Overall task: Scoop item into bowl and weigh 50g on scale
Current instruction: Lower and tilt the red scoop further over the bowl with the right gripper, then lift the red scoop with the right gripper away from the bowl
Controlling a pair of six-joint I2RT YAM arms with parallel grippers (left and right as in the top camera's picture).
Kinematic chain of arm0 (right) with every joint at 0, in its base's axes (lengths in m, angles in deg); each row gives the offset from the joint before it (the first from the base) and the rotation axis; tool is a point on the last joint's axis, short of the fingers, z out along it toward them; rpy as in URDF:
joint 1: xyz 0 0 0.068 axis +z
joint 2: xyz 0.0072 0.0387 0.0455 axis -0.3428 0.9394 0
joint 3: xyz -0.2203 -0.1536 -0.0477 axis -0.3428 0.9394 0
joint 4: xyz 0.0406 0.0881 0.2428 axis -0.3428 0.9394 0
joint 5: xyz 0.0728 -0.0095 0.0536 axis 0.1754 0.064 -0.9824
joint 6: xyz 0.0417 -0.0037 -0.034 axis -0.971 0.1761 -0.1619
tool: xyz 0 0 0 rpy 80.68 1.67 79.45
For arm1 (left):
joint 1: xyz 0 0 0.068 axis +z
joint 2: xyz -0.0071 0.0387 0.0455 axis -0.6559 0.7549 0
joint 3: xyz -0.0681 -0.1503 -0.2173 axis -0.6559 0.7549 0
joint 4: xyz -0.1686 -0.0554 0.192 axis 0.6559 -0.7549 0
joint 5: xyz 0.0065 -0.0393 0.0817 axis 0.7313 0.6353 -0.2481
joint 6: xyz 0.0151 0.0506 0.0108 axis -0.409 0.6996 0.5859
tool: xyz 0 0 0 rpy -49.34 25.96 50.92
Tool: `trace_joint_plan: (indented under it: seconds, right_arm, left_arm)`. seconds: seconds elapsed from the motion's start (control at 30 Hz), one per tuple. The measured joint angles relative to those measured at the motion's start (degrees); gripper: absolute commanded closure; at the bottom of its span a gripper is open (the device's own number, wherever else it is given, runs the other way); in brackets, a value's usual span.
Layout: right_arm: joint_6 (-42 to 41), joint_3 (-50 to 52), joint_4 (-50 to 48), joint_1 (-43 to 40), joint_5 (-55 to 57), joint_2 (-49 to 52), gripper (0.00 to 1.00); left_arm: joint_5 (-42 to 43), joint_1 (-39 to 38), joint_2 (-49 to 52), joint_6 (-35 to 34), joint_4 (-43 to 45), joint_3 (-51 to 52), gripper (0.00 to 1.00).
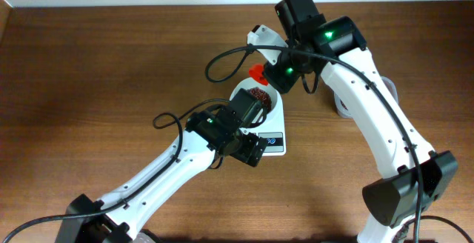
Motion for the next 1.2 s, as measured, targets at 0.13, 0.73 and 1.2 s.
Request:
trace_joint_plan:
  seconds: [0.13,0.73,1.2]
  right_arm:
    - [-0.04,0.00,-0.02,0.00,1.20,0.02,0.96]
    - [-0.42,0.00,-1.27,3.30,8.46,0.11,0.96]
    - [-5.70,0.00,-2.97,-0.28,1.46,0.15,0.96]
  left_arm:
    - [0.00,0.00,0.00,0.00,0.00,0.00,0.01]
    - [0.00,0.00,0.00,0.00,0.00,0.00,0.01]
    - [0.00,0.00,0.00,0.00,0.02,0.00,0.01]
